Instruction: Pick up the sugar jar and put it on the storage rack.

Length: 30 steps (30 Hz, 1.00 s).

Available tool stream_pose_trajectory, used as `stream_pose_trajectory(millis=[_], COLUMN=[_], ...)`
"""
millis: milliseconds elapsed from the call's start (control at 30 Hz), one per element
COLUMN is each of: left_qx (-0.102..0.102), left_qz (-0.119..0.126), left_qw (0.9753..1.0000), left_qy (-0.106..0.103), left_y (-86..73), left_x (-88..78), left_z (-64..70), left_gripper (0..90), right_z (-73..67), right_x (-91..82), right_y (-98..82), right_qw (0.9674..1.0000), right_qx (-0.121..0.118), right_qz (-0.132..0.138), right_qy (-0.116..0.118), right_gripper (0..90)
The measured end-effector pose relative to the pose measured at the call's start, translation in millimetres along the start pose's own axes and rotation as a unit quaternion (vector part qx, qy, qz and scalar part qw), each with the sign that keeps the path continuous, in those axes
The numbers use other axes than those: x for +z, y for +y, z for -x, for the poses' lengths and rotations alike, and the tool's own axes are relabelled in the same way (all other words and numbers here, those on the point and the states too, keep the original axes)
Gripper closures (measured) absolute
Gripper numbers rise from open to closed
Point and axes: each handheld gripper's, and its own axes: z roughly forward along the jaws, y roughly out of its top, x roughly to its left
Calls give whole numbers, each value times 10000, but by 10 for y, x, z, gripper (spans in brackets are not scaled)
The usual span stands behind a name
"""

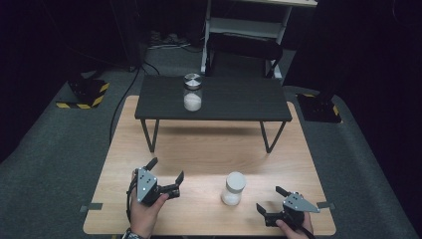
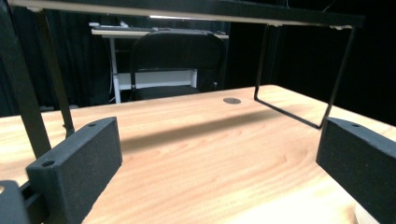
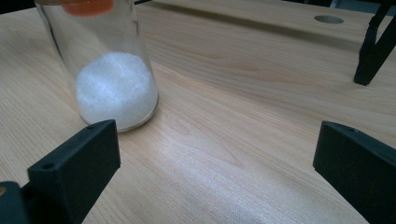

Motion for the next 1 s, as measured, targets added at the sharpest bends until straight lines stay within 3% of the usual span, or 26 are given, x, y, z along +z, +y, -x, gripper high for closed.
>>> stream_pose_trajectory(millis=[300,367,433,567,700,1000], left_qx=[15,-121,-123,26,43,325], left_qz=[-313,-483,-532,-686,-721,-920], left_qw=[9994,9988,9985,9976,9974,9952], left_qy=[-132,-41,-40,-47,-19,-76], left_y=[-161,-199,-215,-269,-284,-241], left_x=[-106,-117,-118,-120,-133,-138], left_z=[5,16,13,12,30,67], left_gripper=[6,6,6,6,6,6], right_z=[-32,-33,-30,-23,-34,-45], right_x=[1,-4,-3,-7,-9,-2], right_y=[7,-2,0,-5,-4,9], right_qw=[9999,10000,10000,10000,10000,9999], right_qx=[-99,-60,-48,-26,-25,-86], right_qz=[-22,0,-3,8,0,-36], right_qy=[-29,-40,-37,-37,-64,-67], right_gripper=[2,2,2,2,2,2])
